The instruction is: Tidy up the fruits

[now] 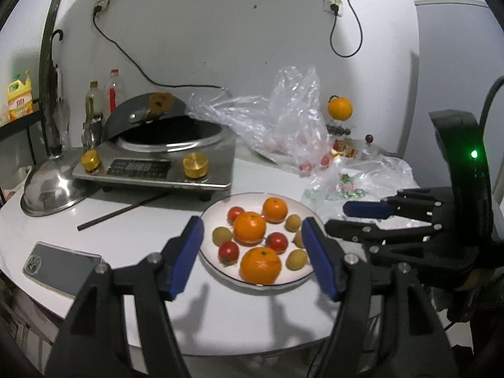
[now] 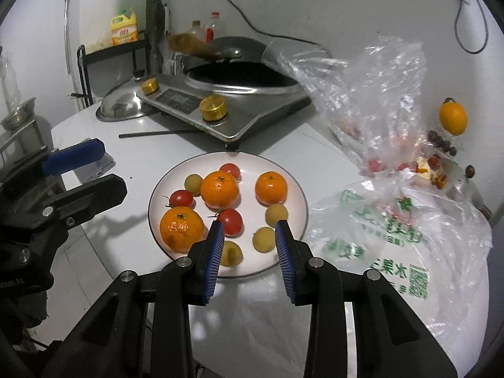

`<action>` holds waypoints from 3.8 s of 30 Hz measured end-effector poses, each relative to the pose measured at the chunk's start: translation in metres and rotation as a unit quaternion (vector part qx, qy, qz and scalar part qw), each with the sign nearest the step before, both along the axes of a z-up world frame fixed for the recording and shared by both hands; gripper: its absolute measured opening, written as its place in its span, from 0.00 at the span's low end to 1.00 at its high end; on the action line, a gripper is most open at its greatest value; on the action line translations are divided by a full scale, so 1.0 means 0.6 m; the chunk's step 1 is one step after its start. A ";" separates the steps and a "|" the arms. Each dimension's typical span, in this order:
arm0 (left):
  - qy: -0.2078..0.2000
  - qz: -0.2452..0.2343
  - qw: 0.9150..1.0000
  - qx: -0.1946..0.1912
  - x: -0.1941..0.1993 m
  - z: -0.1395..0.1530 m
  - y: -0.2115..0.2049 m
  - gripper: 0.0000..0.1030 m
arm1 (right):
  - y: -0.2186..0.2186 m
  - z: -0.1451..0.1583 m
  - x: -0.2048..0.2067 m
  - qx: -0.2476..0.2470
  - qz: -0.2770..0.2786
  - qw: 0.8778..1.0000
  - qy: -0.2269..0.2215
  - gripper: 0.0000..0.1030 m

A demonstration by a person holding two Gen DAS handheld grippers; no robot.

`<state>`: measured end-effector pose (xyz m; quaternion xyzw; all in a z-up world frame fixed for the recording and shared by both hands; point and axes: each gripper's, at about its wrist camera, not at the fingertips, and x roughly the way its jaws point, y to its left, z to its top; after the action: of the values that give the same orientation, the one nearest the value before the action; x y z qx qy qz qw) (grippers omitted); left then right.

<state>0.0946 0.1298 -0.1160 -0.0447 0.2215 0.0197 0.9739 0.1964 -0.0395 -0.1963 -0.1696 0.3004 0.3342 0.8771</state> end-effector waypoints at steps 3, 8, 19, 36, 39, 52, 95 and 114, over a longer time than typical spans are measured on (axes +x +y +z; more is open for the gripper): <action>-0.004 -0.002 1.000 0.006 -0.011 0.008 -0.015 0.65 | -0.021 0.010 -0.013 0.008 -0.008 1.000 -0.008 0.35; -0.015 -0.005 1.000 0.012 -0.029 0.025 -0.044 0.66 | -0.053 0.026 -0.039 0.017 -0.014 1.000 -0.021 0.35; -0.036 -0.024 0.999 0.014 -0.073 0.050 -0.114 0.78 | -0.128 0.063 -0.095 0.037 -0.036 0.997 -0.057 0.35; -0.063 -0.061 0.996 0.025 -0.132 0.080 -0.205 0.90 | -0.240 0.098 -0.187 0.066 -0.086 0.988 -0.109 0.36; -0.070 -0.067 0.995 0.029 -0.142 0.091 -0.217 0.90 | -0.256 0.109 -0.202 0.072 -0.093 0.986 -0.120 0.36; -0.110 -0.076 0.990 0.044 -0.166 0.158 -0.249 0.90 | -0.301 0.165 -0.254 0.100 -0.118 0.974 -0.164 0.47; -0.233 -0.009 0.969 0.077 -0.193 0.379 -0.219 0.99 | -0.317 0.365 -0.256 0.174 -0.153 0.940 -0.252 0.75; -0.225 -0.004 0.972 0.068 -0.188 0.371 -0.206 0.99 | -0.304 0.365 -0.254 0.167 -0.146 0.943 -0.247 0.75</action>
<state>-0.0180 0.0064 0.1065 0.0189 -0.0048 0.0200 0.9996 0.0438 -0.2220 0.0230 -0.0519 0.0357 0.1954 0.9787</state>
